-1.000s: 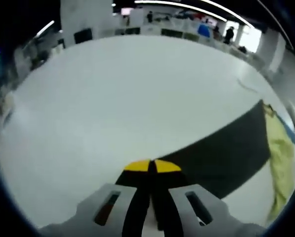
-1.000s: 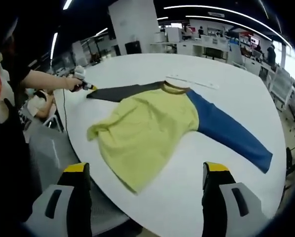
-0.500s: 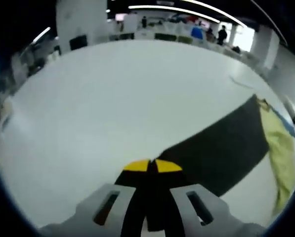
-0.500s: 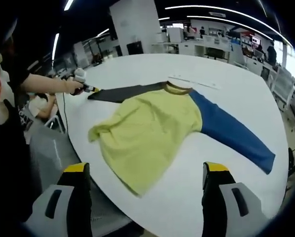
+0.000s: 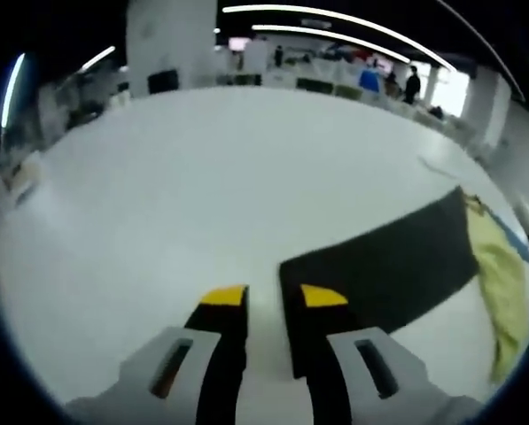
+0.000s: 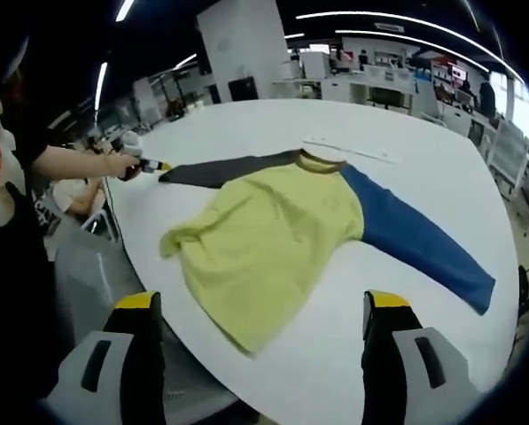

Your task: Fold the garment on the visible template until the final outline fits inside the template.

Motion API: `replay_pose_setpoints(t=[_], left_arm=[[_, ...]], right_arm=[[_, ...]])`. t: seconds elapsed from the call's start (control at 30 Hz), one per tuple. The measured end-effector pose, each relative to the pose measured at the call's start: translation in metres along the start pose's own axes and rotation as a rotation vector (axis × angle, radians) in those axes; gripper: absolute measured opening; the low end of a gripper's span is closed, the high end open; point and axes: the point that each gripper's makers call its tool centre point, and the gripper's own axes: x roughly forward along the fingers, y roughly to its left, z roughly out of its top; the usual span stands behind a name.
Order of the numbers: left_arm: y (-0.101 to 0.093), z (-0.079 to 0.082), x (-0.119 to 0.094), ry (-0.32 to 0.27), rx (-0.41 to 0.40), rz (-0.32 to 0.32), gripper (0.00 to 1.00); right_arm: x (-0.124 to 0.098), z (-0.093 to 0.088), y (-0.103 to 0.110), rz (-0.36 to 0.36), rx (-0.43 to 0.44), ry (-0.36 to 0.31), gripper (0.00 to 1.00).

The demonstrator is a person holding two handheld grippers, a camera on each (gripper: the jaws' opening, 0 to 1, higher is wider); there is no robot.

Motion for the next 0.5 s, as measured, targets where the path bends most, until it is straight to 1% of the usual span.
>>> replay_pose_setpoints(t=[0.1,0.2,0.27,0.37,0.47,0.5], left_arm=[[-0.005,-0.002,-0.011,-0.027,-0.022,-0.027,0.19],[-0.014,-0.01,-0.023,-0.04,0.011,-0.047,0.19],[-0.021,-0.017,-0.028,-0.036,0.025,-0.062,0.2],[-0.028,-0.026,-0.034,-0.028,0.041,-0.065,0.19],[-0.037,-0.031,-0.039,-0.019,0.057,-0.071,0.2],[-0.04,-0.032,-0.041,-0.012,0.078,-0.076,0.2]], right_arm=[[0.0,0.001,0.001,0.001,-0.001,-0.004,0.93],[0.0,0.001,0.001,0.002,-0.003,-0.005,0.93],[0.0,0.002,0.002,0.002,-0.004,-0.006,0.93],[-0.001,0.002,0.003,0.003,-0.006,-0.008,0.93],[-0.002,0.001,0.003,0.003,-0.01,-0.005,0.93],[-0.003,0.001,0.002,0.002,-0.01,-0.005,0.93]])
